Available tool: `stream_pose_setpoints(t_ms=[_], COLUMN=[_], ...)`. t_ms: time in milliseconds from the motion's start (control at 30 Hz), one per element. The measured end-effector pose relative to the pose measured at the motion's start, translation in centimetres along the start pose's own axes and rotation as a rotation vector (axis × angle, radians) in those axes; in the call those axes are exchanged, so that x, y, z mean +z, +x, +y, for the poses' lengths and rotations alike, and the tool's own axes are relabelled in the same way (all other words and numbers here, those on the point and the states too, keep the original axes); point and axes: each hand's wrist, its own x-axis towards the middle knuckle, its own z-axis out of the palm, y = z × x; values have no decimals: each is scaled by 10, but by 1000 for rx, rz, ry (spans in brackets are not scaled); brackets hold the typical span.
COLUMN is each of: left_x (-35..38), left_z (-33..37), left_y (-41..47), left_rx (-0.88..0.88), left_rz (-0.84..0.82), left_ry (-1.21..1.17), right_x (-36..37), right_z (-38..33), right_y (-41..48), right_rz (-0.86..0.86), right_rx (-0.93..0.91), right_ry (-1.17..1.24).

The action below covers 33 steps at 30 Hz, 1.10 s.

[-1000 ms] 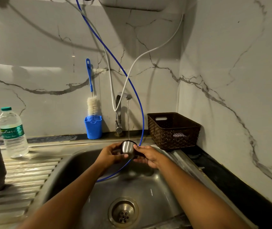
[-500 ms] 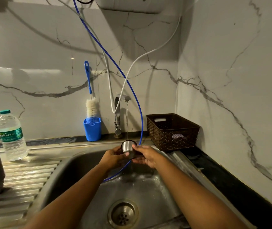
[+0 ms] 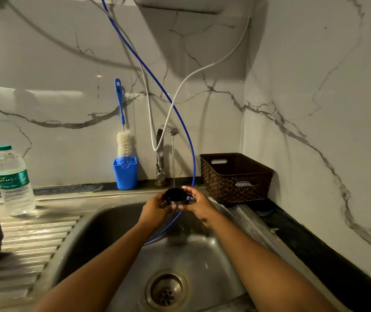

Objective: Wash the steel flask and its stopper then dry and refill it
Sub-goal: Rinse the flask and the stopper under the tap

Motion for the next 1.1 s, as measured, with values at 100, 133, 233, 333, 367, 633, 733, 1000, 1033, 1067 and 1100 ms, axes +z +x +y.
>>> stream_pose_setpoints(t_ms=[100,133,233,333,367,633,733,1000,1033,1067,1100], left_x=[-12,-13,-6,-8,-12,-20,-24,-58,-62,-65,-68], left_z=[-4,-6,-6,-3,-3,8,25,59,67,73,76], left_y=[3,2,0,1,2,-7,-14,-38,-43,-47,-50], left_rx=[11,1,-26,17,35,-31,-96,-345,-316,-268,-220], left_rz=[17,1,3,-1,-26,-26,-18,31,54,86,122], left_ry=[37,53,30,-71,-86,-13,-6,-155,-153,-141,-113], right_x=[4,1,2,7,6,0,1,19,23,27,32], right_z=[0,1,5,2,1,-26,-47,-84,-90,-95,-97], right_y=[3,4,6,5,5,-12,-19,-58,-62,-66,-67], right_rz=[-32,-53,-41,-16,-27,-66,-27,-83,-47,1,40], right_rx=[1,16,38,38,61,264,209,134,69,-8,-68], right_ry=[39,30,-4,119,192,215,118,-216,-227,-223,-218])
